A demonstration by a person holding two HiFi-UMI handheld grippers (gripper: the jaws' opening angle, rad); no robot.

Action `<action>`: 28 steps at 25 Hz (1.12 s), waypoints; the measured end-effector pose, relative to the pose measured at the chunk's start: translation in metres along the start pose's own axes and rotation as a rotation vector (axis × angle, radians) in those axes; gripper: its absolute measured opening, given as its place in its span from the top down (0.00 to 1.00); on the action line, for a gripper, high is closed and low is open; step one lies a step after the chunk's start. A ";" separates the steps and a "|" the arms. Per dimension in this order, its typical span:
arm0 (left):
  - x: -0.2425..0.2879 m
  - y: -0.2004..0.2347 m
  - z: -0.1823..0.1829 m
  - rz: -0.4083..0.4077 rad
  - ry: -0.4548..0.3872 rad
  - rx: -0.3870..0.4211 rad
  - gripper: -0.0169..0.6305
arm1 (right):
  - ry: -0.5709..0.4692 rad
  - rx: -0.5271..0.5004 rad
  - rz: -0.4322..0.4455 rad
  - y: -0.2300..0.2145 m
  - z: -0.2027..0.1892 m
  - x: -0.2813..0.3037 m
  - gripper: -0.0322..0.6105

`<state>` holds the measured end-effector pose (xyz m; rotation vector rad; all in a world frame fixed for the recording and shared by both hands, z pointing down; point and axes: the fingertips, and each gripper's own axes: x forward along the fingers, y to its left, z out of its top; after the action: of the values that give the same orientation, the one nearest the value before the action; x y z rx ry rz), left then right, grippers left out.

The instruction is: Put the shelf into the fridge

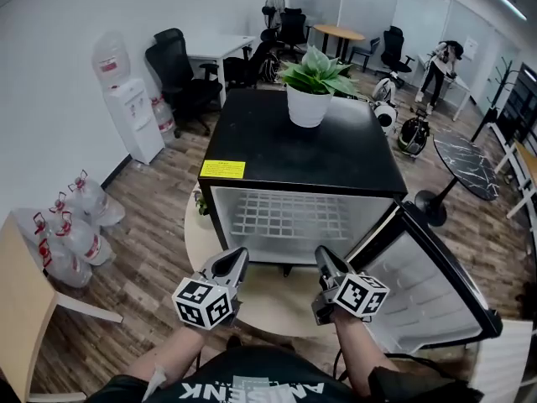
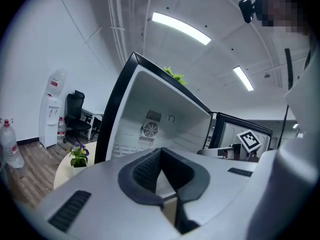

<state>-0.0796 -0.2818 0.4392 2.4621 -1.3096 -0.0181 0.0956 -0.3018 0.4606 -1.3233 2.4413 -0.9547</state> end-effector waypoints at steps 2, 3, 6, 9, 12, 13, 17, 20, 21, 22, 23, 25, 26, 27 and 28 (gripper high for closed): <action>-0.010 -0.003 0.006 -0.007 0.001 0.008 0.97 | 0.008 -0.070 0.039 0.021 0.004 -0.006 0.94; -0.014 -0.002 0.008 -0.002 0.003 0.008 0.97 | 0.008 -0.101 0.054 0.030 0.006 -0.008 0.94; -0.024 0.002 0.015 0.034 0.015 0.036 0.97 | 0.010 -0.175 0.091 0.050 0.012 -0.016 0.94; -0.033 0.002 0.026 0.064 0.012 0.074 0.97 | 0.026 -0.247 0.094 0.063 0.016 -0.020 0.94; -0.039 0.001 0.040 0.085 -0.002 0.110 0.97 | 0.028 -0.301 0.090 0.071 0.022 -0.024 0.94; -0.041 0.001 0.045 0.091 -0.008 0.113 0.97 | 0.027 -0.315 0.087 0.073 0.025 -0.025 0.94; -0.047 0.002 0.057 0.108 -0.017 0.114 0.97 | 0.033 -0.380 0.086 0.078 0.033 -0.027 0.94; -0.049 0.006 0.064 0.141 -0.026 0.156 0.97 | 0.031 -0.377 0.076 0.078 0.041 -0.027 0.94; -0.050 0.008 0.066 0.154 -0.030 0.175 0.97 | 0.028 -0.366 0.074 0.078 0.043 -0.026 0.94; -0.049 0.009 0.068 0.164 -0.033 0.190 0.97 | 0.025 -0.357 0.073 0.077 0.045 -0.026 0.94; -0.049 0.009 0.069 0.167 -0.036 0.198 0.97 | 0.024 -0.353 0.073 0.076 0.047 -0.025 0.94; -0.046 0.009 0.071 0.158 -0.033 0.202 0.97 | 0.028 -0.352 0.071 0.074 0.047 -0.025 0.94; -0.044 0.009 0.073 0.151 -0.031 0.202 0.97 | 0.031 -0.352 0.071 0.074 0.047 -0.024 0.94; -0.042 0.009 0.077 0.144 -0.032 0.201 0.97 | 0.034 -0.352 0.071 0.073 0.047 -0.024 0.94; -0.041 0.008 0.081 0.139 -0.035 0.198 0.97 | 0.038 -0.353 0.069 0.073 0.047 -0.024 0.94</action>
<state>-0.1236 -0.2765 0.3598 2.5348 -1.5630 0.1079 0.0822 -0.2752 0.3757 -1.3191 2.7575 -0.5523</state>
